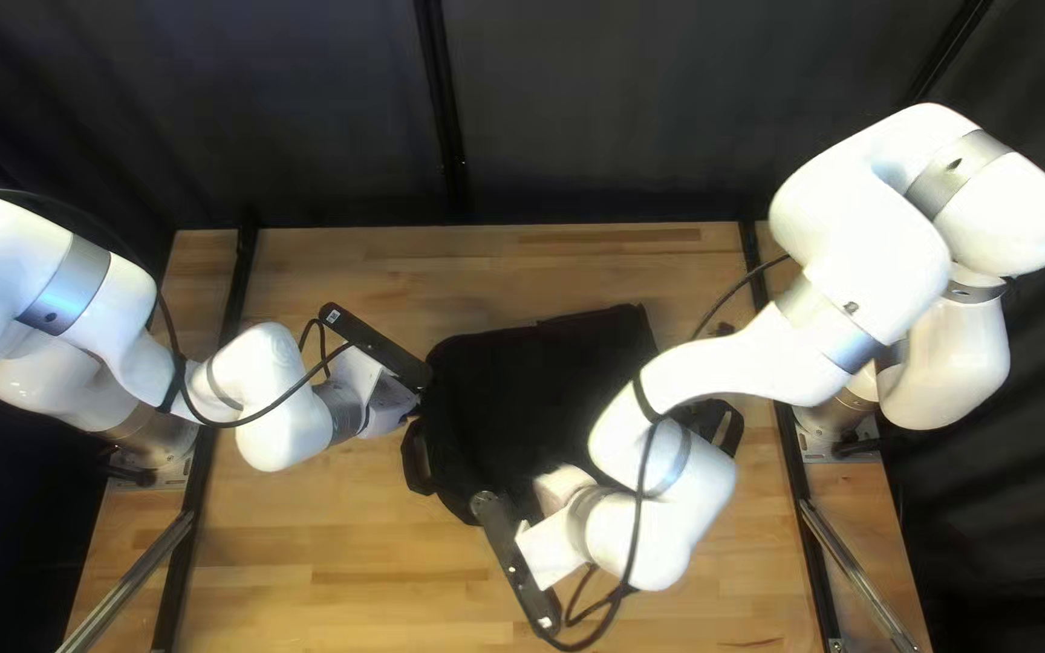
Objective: Remove a lunch box from a kids backpack
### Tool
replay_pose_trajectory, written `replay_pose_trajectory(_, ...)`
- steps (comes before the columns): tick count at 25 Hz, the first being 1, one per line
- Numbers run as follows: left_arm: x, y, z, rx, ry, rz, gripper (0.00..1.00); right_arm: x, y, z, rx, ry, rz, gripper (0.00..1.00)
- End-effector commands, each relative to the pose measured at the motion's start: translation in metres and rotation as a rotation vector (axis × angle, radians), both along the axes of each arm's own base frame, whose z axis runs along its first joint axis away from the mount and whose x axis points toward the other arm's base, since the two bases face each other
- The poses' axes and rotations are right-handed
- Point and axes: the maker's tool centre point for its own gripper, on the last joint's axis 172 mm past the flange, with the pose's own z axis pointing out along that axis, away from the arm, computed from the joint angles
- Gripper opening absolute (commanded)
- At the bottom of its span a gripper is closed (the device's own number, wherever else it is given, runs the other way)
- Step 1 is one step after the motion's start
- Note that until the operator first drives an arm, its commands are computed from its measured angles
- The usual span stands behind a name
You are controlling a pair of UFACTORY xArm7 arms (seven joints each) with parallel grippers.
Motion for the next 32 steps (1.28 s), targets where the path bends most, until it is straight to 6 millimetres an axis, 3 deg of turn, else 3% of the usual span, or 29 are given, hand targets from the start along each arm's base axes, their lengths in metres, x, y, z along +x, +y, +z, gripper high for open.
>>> replay_pose_trajectory(1,0.001,-0.001,0.001,0.001,0.0,-0.002,0.0,-0.049,-0.01,-0.009,-0.025,0.064,-0.046,1.0)
replay_pose_trajectory(8,0.002,-0.003,0.003,0.004,0.003,-0.004,0.0,-0.116,-0.043,-0.022,-0.06,0.157,-0.178,1.0)
replay_pose_trajectory(11,0.002,-0.003,0.004,0.004,0.005,-0.003,0.0,-0.129,-0.054,-0.029,-0.059,0.195,-0.237,1.0)
replay_pose_trajectory(18,-0.001,-0.005,0.009,0.006,0.01,-0.002,0.0,-0.154,-0.048,-0.05,-0.024,0.247,-0.321,1.0)
replay_pose_trajectory(22,0.0,-0.009,0.009,0.009,0.01,-0.004,0.0,-0.16,-0.05,-0.051,-0.028,0.251,-0.332,1.0)
replay_pose_trajectory(32,0.0,-0.009,0.013,0.011,0.014,-0.008,0.0,-0.166,-0.09,-0.044,-0.07,0.209,-0.341,1.0)
